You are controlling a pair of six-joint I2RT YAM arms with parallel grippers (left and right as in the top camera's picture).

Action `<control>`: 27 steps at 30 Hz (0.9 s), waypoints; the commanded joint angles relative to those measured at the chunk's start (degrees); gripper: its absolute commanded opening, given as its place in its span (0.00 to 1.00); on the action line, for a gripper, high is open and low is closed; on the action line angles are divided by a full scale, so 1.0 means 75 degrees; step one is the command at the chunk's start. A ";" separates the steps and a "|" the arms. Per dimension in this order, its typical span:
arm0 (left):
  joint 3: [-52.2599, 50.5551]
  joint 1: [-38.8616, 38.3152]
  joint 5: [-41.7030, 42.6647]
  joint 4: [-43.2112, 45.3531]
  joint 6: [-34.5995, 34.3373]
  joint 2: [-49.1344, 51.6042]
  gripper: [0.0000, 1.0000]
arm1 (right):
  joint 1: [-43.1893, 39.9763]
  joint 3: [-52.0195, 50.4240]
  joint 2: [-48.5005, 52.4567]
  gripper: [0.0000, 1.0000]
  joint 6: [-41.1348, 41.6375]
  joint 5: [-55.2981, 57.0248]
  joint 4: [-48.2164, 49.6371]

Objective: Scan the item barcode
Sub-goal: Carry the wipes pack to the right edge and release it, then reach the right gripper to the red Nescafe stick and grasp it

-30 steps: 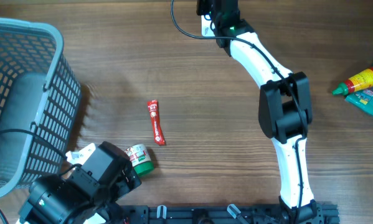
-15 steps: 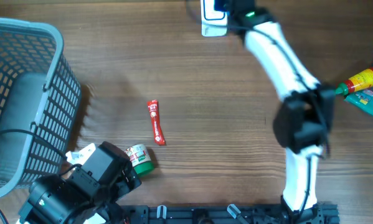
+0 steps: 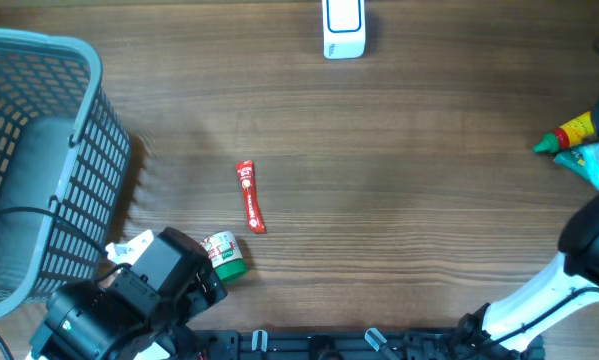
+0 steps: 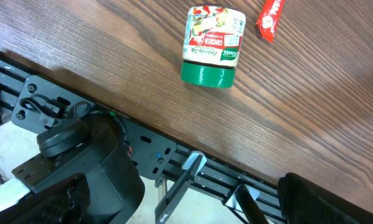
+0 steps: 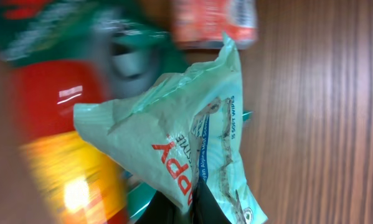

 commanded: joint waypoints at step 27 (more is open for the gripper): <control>-0.0006 0.0009 -0.0047 -0.0003 -0.0102 -0.0035 1.00 | 0.7901 -0.1629 -0.1559 1.00 -0.2929 -0.6764 0.0997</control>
